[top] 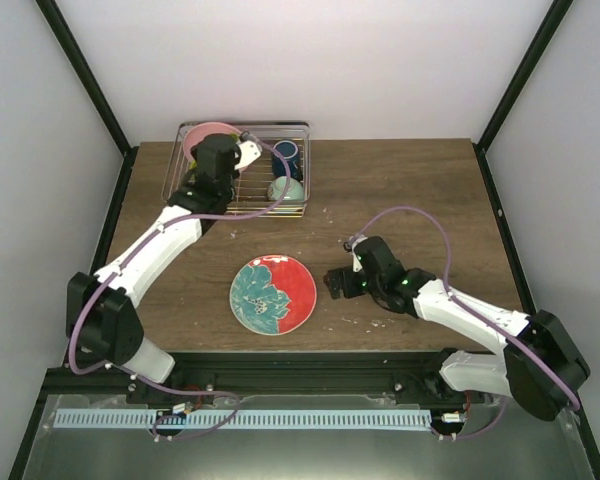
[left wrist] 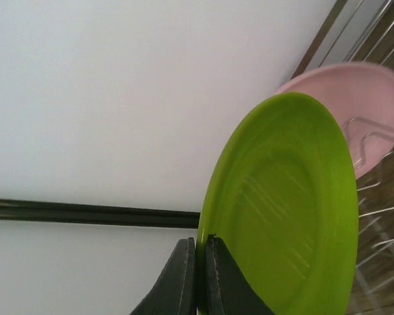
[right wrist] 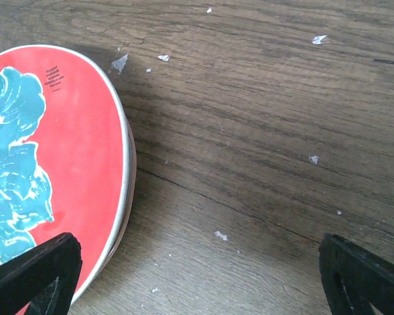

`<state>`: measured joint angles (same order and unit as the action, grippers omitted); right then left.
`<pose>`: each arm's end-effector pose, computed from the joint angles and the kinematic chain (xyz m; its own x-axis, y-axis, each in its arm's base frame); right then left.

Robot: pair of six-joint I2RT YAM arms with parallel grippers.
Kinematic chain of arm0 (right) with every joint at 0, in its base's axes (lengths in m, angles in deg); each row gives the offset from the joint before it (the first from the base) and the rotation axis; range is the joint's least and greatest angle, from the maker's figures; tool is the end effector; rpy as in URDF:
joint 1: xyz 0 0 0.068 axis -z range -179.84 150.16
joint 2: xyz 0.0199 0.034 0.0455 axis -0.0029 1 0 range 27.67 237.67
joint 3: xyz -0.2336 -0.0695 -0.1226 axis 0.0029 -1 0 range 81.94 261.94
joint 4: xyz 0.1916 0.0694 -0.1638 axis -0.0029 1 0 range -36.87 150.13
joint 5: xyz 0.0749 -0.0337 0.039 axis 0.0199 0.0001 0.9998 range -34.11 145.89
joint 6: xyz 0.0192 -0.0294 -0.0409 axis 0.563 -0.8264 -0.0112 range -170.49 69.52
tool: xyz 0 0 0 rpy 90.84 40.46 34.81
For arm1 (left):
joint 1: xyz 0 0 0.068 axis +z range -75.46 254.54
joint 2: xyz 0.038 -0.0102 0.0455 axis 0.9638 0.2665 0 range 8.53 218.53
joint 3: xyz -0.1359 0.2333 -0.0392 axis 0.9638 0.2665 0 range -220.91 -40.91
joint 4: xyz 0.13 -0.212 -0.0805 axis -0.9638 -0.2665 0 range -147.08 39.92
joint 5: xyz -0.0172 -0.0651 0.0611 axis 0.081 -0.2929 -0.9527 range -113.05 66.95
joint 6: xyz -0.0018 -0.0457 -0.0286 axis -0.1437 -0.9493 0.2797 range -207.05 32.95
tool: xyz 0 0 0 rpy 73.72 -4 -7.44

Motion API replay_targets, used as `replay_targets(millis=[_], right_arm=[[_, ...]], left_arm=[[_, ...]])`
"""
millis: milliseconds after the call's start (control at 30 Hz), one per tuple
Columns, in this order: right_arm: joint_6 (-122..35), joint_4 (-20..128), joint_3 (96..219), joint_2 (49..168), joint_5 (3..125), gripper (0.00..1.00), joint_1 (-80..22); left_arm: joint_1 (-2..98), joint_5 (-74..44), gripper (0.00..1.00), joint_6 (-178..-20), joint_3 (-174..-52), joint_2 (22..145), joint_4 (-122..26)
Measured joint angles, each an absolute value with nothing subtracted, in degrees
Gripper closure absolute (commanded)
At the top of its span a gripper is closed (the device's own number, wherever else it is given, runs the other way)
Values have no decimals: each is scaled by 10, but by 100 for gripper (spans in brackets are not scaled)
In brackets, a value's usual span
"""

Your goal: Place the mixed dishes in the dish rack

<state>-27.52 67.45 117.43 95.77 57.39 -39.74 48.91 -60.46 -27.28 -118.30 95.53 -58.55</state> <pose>0.1797 0.1515 0.1969 -0.7715 -0.1369 -0.6213 -0.3845 0.8784 0.2839 0.3293 -0.1340 0.3637 -0.2939 0.9022 -0.3156 0.1527 0.3703 0.9163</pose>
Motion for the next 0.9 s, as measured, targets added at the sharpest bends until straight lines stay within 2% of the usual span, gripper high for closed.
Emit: replay_targets(millis=[433, 900], right_arm=[[-280, 672, 1173, 959, 578, 0, -382], [-280, 653, 1156, 959, 593, 0, -375]], left_arm=[[491, -627, 100, 136, -1072, 1017, -282], [495, -570, 100, 303, -1039, 1069, -201]])
